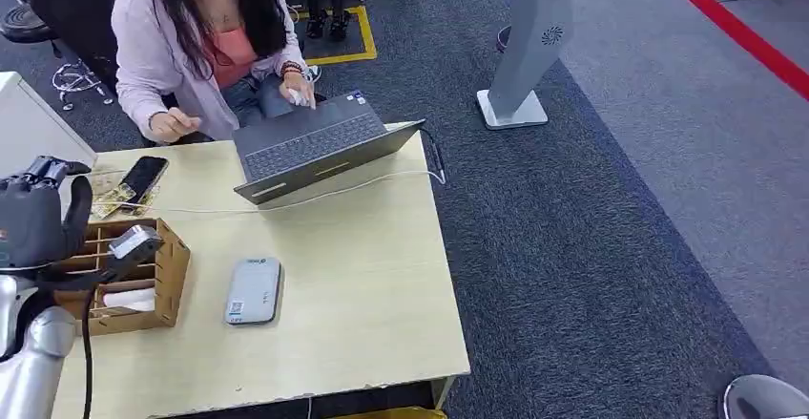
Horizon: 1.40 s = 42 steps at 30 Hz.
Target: Pass the card to the sensor for recognition and then transmit it.
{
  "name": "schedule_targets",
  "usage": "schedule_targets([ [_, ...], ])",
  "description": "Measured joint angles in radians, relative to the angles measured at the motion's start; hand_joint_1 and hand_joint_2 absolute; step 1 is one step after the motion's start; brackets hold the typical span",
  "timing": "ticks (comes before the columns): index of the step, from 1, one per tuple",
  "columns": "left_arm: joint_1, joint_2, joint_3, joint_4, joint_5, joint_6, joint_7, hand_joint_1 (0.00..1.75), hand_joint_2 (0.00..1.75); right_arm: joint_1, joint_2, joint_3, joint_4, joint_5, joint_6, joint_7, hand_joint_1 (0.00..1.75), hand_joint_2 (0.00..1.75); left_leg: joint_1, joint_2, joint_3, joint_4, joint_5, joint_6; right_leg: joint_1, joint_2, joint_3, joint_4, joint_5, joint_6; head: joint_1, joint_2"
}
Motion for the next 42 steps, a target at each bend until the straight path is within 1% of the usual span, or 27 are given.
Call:
schedule_targets([
  [6,0.041,-0.053,-0.073,-0.03,-0.088,-0.025,0.01,1.75,1.75,0.0,0.0,0.0,0.0,0.0,-0.002,0.002,0.0,1.75,-0.001,0.0,0.0,0.0,0.0,0.0,0.0,0.0,0.0,0.0,0.001,0.001,0.0,0.0],
  [10,0.056,-0.08,-0.118,-0.029,-0.135,-0.057,0.035,1.75,1.75,0.0,0.0,-0.001,0.0,0.003,-0.002,0.0,0.0,1.75,-0.001,0.0,0.0,0.0,0.0,0.0,-0.001,0.0,0.0,0.0,0.001,0.001,0.0,0.0],
  [13,0.066,-0.101,-0.167,-0.01,-0.181,-0.074,0.058,1.75,1.75,0.0,0.0,-0.001,0.0,0.006,-0.002,-0.002,0.0,1.75,-0.001,0.0,0.0,0.0,0.0,0.0,-0.001,0.0,0.0,0.0,0.001,0.002,0.0,0.0],
  [17,0.072,-0.122,-0.206,0.026,-0.201,-0.085,0.074,1.75,1.75,0.0,0.0,-0.001,0.0,0.006,-0.001,-0.002,0.0,1.75,-0.001,0.0,-0.001,0.0,0.0,0.0,-0.001,0.0,0.0,0.0,0.001,0.002,0.0,0.0],
  [21,0.074,-0.131,-0.225,0.056,-0.203,-0.112,0.092,1.75,1.75,0.0,0.0,-0.001,0.0,0.008,-0.001,-0.002,0.0,1.75,-0.001,0.0,-0.001,0.0,0.0,0.0,0.0,0.0,-0.001,0.0,0.001,0.002,0.0,0.0],
  [26,0.073,-0.136,-0.237,0.095,-0.21,-0.187,0.123,1.75,1.75,0.0,0.0,-0.005,0.0,0.008,0.002,-0.006,0.0,1.75,-0.001,0.0,-0.001,0.0,0.0,0.0,0.0,0.0,-0.001,0.0,0.001,0.002,0.0,0.0],
  [30,0.071,-0.136,-0.24,0.115,-0.214,-0.215,0.133,1.75,1.75,0.0,0.0,-0.008,0.0,0.008,0.001,-0.006,0.0,1.75,-0.001,0.0,-0.001,0.0,0.0,0.001,0.0,0.0,-0.001,0.0,0.001,0.002,0.0,0.0],
  [33,0.067,-0.136,-0.243,0.137,-0.219,-0.266,0.151,1.75,1.75,0.0,0.0,-0.008,0.0,0.008,0.001,-0.006,0.0,1.75,-0.001,0.0,-0.001,0.0,0.0,0.001,0.0,0.0,-0.001,0.0,0.001,0.002,0.0,0.0],
  [36,0.061,-0.136,-0.249,0.164,-0.214,-0.304,0.152,1.75,1.75,0.0,0.0,-0.009,0.0,0.008,0.002,-0.006,0.0,1.75,-0.001,0.0,-0.001,0.0,0.0,0.001,0.0,0.0,-0.001,0.0,0.001,0.002,0.0,0.0],
  [39,0.057,-0.136,-0.255,0.186,-0.205,-0.326,0.15,1.75,1.75,0.0,0.0,-0.009,0.0,0.013,0.002,-0.006,0.0,1.75,-0.001,0.0,-0.001,0.0,0.0,0.001,0.0,0.0,-0.001,0.0,0.001,0.002,0.0,0.0],
  [42,0.054,-0.135,-0.258,0.213,-0.174,-0.37,0.132,1.75,1.75,0.0,0.0,-0.009,0.0,0.015,0.001,-0.006,0.0,1.75,-0.001,0.0,-0.001,0.0,0.0,0.001,0.0,0.0,-0.001,0.0,0.001,0.002,0.0,0.0],
])
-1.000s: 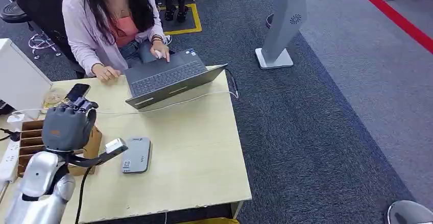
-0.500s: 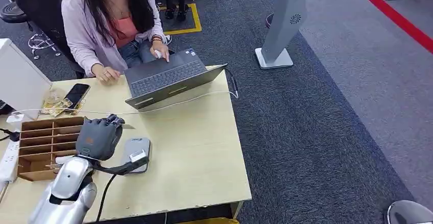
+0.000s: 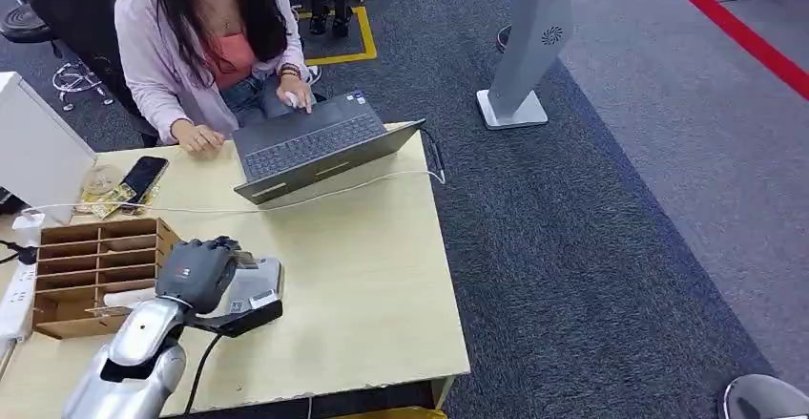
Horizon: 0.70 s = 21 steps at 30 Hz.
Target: Pass the card to the sensor for recognition and then transmit it.
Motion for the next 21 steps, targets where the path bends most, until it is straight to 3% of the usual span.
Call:
schedule_targets([
  [5,-0.003,0.006,-0.001,0.031,0.042,-0.042,-0.033,1.75,1.75,0.0,0.0,0.0,0.0,0.004,0.0,0.0,0.0,1.75,0.0,0.0,0.0,0.0,0.0,0.0,0.0,0.0,0.0,0.0,0.0,0.0,0.0,0.0],
  [11,-0.006,0.015,-0.001,0.04,0.076,-0.032,-0.04,1.75,1.75,0.0,0.0,0.0,0.0,0.008,0.0,-0.002,0.0,1.75,0.0,0.0,0.0,0.0,0.0,0.0,0.0,0.0,0.0,0.0,0.0,0.0,0.0,0.0],
  [21,-0.029,0.027,0.008,-0.077,0.06,0.271,0.025,1.75,1.75,0.001,0.0,-0.001,0.0,0.021,0.0,0.0,0.0,1.75,0.0,0.0,-0.001,0.0,0.0,0.0,0.0,0.0,0.0,0.0,0.0,0.0,0.001,0.0],
])
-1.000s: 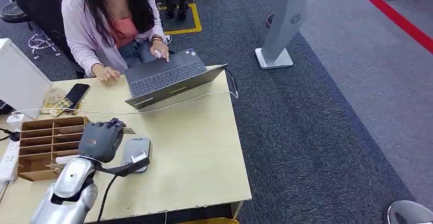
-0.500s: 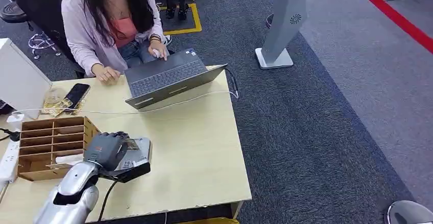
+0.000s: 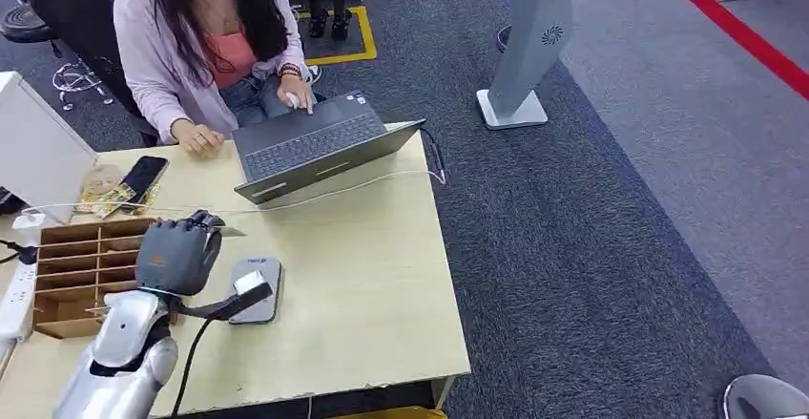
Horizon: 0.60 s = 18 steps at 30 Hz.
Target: Pass the card to the sensor for recognition and then transmit it.
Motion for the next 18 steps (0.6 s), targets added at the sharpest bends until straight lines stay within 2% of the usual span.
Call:
schedule_targets([
  [3,-0.062,0.026,0.035,-0.035,0.022,0.009,0.009,1.75,1.75,0.0,0.0,0.0,0.001,0.008,0.001,0.001,0.0,1.75,0.001,0.0,0.0,0.0,0.001,-0.001,0.0,0.0,0.0,0.0,0.0,0.0,0.0,0.0],
  [8,-0.194,0.072,0.108,-0.036,0.007,0.023,0.015,1.75,1.75,0.0,0.0,0.0,0.001,0.021,0.003,0.001,0.0,1.75,0.002,0.0,-0.001,0.0,0.003,-0.001,0.001,0.0,-0.001,0.001,0.002,-0.002,0.0,0.0],
  [13,-0.348,0.124,0.162,0.06,-0.024,0.04,0.026,1.75,1.75,0.0,0.0,0.0,0.003,0.031,0.006,0.001,0.0,1.75,0.003,0.0,-0.001,0.0,0.004,-0.002,0.002,0.0,-0.002,0.001,0.003,-0.003,-0.001,0.0],
  [18,-0.417,0.146,0.18,0.146,-0.03,0.052,0.026,1.75,1.75,-0.001,0.0,0.0,0.004,0.032,0.008,0.001,0.0,1.75,0.002,0.0,-0.002,0.0,0.004,-0.002,0.002,0.0,-0.002,0.001,0.003,-0.002,0.0,0.0],
])
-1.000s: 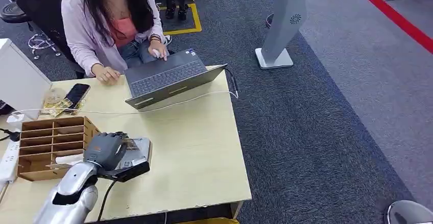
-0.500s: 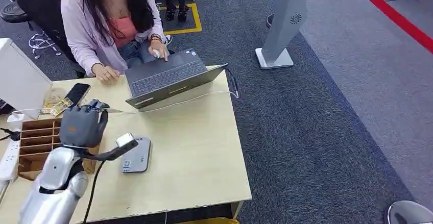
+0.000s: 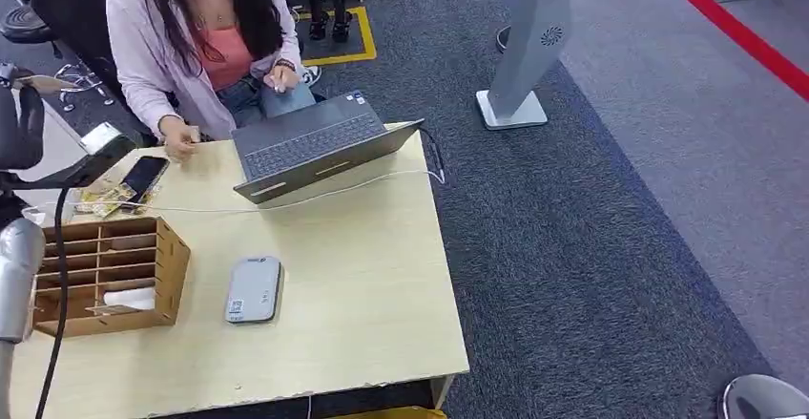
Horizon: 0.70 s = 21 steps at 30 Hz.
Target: Pass the card to the sensor for recognition and then transmit it.
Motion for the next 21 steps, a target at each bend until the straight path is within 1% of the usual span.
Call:
schedule_targets([
  [8,-0.017,0.002,0.011,0.071,-0.004,0.013,0.0,1.75,1.75,0.0,0.0,0.0,0.0,0.0,0.0,0.003,0.0,1.75,0.0,0.0,0.0,0.0,0.0,0.0,0.0,0.0,0.0,0.0,0.0,0.0,0.0,0.0],
  [9,-0.017,0.002,0.011,0.078,-0.005,0.016,0.0,0.0,1.75,0.0,0.0,0.0,0.0,0.0,0.0,0.003,0.0,1.75,0.0,0.0,0.0,0.0,0.0,0.0,0.0,0.0,0.0,0.0,0.0,0.0,0.0,0.0],
  [21,-0.011,-0.009,0.012,0.135,0.017,0.032,0.002,0.0,1.75,0.0,0.0,0.0,0.0,0.0,-0.002,0.006,0.0,1.75,0.0,0.0,0.0,0.0,0.0,0.0,0.0,0.0,0.0,0.0,0.0,0.0,0.0,0.0],
])
